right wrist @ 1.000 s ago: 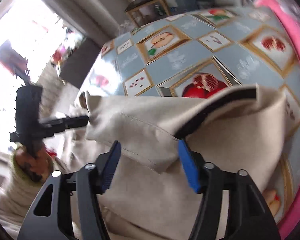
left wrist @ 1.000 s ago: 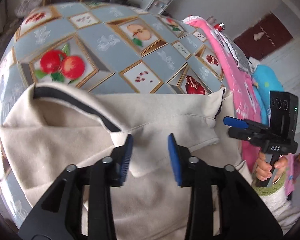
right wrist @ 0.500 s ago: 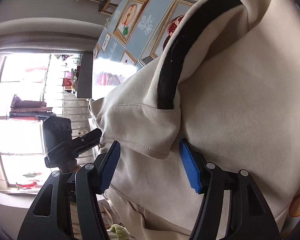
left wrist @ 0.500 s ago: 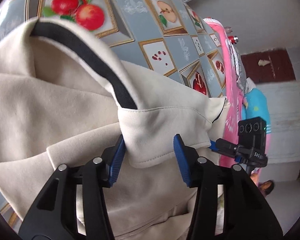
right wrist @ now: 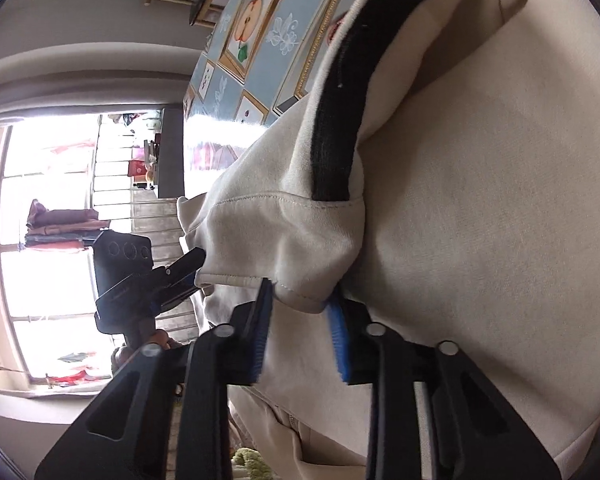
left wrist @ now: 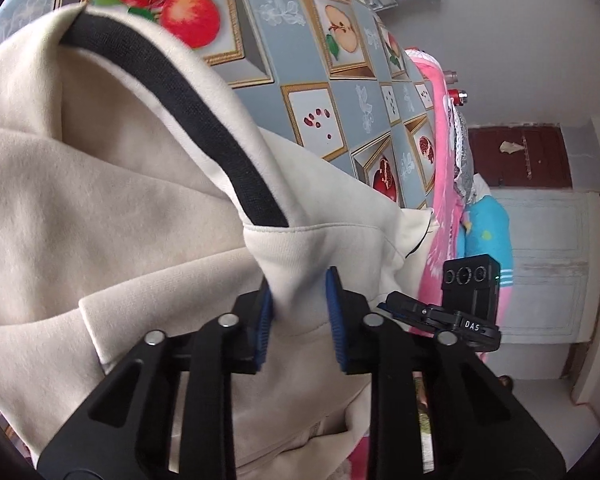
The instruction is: Fold large clothes
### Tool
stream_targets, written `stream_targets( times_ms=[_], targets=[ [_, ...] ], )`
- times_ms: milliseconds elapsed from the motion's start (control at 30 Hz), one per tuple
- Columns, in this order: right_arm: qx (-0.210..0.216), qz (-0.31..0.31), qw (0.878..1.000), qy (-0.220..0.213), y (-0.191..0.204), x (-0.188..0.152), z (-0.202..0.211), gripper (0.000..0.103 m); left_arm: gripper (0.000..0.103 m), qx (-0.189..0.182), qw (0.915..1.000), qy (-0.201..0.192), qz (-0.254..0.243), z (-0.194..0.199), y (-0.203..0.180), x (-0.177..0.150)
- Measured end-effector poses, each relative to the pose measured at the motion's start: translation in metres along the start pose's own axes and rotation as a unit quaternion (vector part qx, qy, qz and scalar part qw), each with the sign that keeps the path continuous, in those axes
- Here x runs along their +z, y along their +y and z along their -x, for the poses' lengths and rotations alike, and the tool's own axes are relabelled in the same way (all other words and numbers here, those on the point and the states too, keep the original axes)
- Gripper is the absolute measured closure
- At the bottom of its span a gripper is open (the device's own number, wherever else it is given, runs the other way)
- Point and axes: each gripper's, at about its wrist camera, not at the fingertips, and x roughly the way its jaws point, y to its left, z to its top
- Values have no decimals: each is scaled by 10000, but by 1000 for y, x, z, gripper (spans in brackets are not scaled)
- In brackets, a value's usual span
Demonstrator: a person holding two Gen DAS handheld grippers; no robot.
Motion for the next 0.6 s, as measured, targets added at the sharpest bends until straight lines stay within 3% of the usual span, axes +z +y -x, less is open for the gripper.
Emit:
stream_targets(
  times_ms=[133,233,400,467,600],
  targets=[
    [-192,423,9986,-242,19,4,12,87,92,297,9968,-161,-719,8,-24,1],
    [-459,839,9941,-513,41,20,23,89,94,688,9890,-374,-1256,11,-44,10],
    [-1113,1449,9797,-826,62,55,20,90,95,1580,9618,-764,-2103,-5,-68,34],
    [-1366,1596,9747,-760,64,66,9,91,95,1936,9482,-787,-2394,-18,-72,44],
    [-1754,1907,9649,-422,61,68,-16,91,95,2232,9332,-679,-2731,-28,-69,43]
  ],
)
